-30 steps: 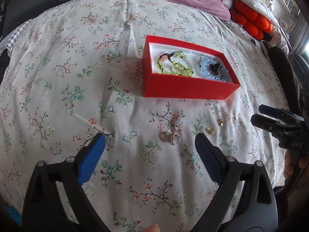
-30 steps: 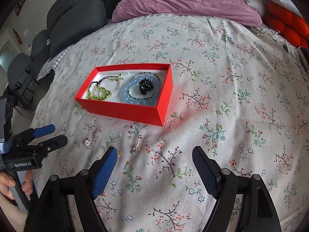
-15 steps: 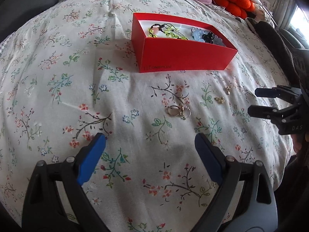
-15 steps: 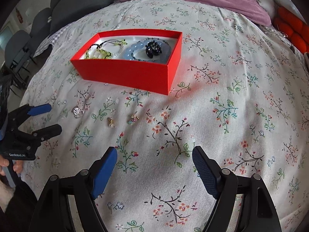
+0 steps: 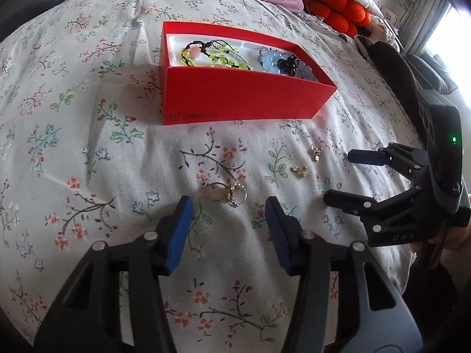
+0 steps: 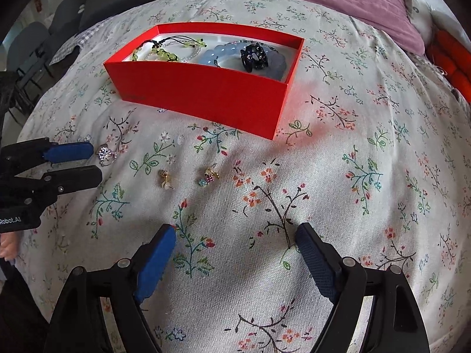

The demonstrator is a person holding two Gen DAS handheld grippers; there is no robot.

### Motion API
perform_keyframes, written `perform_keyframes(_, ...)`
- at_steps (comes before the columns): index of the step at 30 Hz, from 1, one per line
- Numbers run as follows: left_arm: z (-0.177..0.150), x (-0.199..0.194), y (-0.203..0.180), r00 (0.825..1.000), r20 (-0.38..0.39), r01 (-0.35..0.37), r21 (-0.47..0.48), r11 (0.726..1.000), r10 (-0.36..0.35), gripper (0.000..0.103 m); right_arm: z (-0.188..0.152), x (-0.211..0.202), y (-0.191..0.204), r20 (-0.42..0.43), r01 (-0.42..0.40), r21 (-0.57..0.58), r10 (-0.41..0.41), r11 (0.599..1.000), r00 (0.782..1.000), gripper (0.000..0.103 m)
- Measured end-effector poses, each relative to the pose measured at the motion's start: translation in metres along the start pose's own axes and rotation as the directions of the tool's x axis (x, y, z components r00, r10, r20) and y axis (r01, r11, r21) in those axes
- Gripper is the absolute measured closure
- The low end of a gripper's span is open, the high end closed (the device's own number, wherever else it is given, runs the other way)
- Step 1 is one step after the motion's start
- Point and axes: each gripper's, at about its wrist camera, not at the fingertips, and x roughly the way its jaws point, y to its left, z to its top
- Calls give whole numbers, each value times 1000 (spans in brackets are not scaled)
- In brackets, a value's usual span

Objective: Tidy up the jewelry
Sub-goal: 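Grasp the gold ring with the left gripper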

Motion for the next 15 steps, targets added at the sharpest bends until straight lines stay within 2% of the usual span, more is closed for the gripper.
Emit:
perform_keyframes(8, 5, 5, 1, 1000, 0, 20, -73, 997, -20, 69, 1, 1, 1, 0, 2, -3, -2, 1000, 1000, 17)
perform_keyframes(11, 7, 7, 5, 1000, -4, 6, -102, 995, -6, 81, 1, 1, 2, 0, 1, -2, -1, 1000, 1000, 17)
perform_keyframes(15, 8, 7, 10, 1000, 0, 28, -154, 988, -28, 81, 1, -1, 1, 3, 0, 3, 0, 1000, 1000, 17)
